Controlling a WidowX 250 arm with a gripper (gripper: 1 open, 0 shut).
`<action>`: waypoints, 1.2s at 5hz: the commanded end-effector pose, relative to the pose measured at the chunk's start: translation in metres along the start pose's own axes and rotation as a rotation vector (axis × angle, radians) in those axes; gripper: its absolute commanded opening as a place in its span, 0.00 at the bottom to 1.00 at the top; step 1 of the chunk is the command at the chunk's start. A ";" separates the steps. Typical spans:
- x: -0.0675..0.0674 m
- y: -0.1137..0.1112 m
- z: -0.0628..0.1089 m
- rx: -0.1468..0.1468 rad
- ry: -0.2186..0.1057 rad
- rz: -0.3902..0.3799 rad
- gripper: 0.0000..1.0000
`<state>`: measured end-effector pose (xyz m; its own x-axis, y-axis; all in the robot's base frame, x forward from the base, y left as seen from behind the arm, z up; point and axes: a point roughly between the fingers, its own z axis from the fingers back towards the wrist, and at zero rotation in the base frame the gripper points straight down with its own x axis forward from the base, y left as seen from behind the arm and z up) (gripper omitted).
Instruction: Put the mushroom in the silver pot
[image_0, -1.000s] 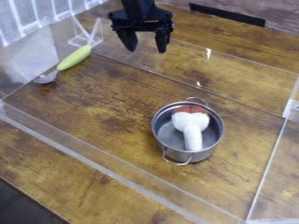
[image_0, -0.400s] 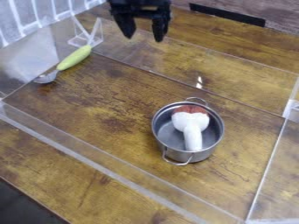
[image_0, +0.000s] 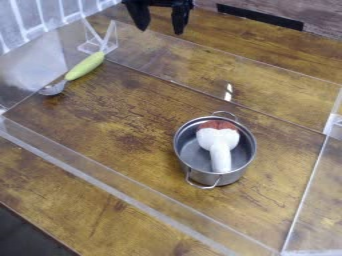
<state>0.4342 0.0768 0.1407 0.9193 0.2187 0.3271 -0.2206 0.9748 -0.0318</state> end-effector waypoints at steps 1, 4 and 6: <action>0.014 -0.006 0.032 0.004 -0.081 -0.014 0.00; 0.004 -0.006 0.042 -0.041 -0.046 -0.124 1.00; -0.011 0.004 0.043 -0.023 -0.036 -0.112 1.00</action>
<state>0.4115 0.0690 0.1332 0.9612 0.1002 0.2571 -0.0958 0.9950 -0.0297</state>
